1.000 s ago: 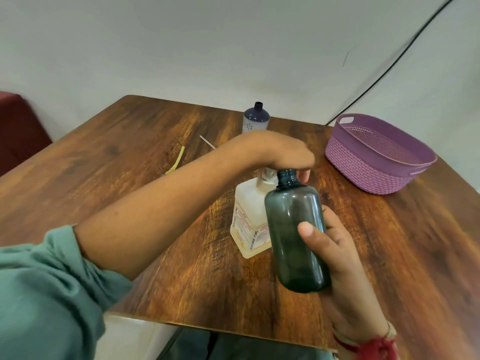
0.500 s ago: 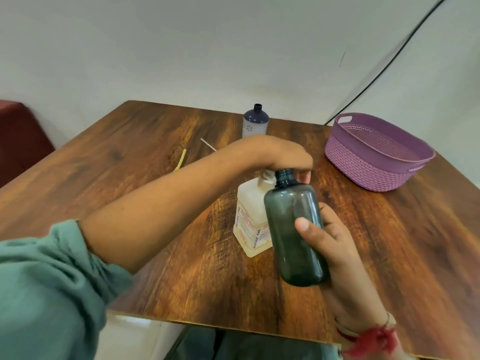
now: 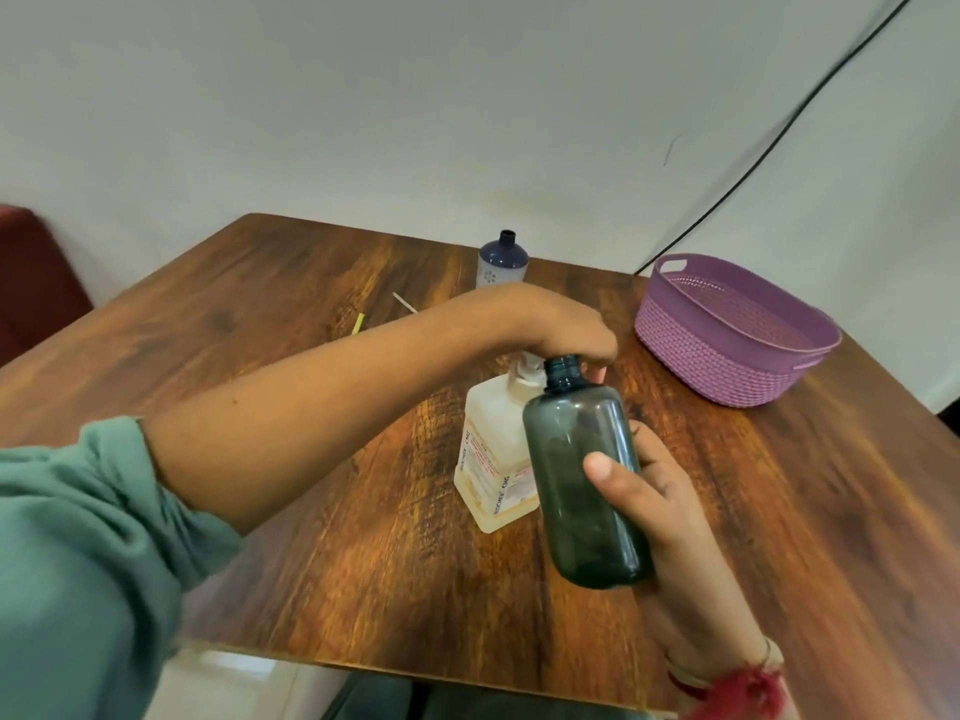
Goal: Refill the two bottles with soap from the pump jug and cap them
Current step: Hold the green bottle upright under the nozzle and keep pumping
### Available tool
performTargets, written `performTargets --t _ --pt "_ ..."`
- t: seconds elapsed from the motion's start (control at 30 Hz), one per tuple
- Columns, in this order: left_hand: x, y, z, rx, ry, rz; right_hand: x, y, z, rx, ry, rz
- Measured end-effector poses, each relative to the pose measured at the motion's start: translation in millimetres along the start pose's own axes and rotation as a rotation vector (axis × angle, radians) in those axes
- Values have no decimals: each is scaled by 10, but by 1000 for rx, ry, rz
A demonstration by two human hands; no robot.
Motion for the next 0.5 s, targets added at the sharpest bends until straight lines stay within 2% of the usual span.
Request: performTargets --t 0.17,0.3,0.5 --pt "103 34 31 -38 -17 1 24 26 23 2 -8 1" --pt "51 -31 15 43 -31 16 81 11 23 18 -12 -43" --pt "87 12 45 22 32 -82 79 -4 67 17 -22 -58"
Point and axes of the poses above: each hand's wrist, its own z-axis away from the middle knuckle, its own y-axis out of the back of the hand, x = y × z, the point moved 5 cm from there along -z, towards the middle knuckle, and after that the axes turned 2 degrees about -x, right-handed, at the moved point
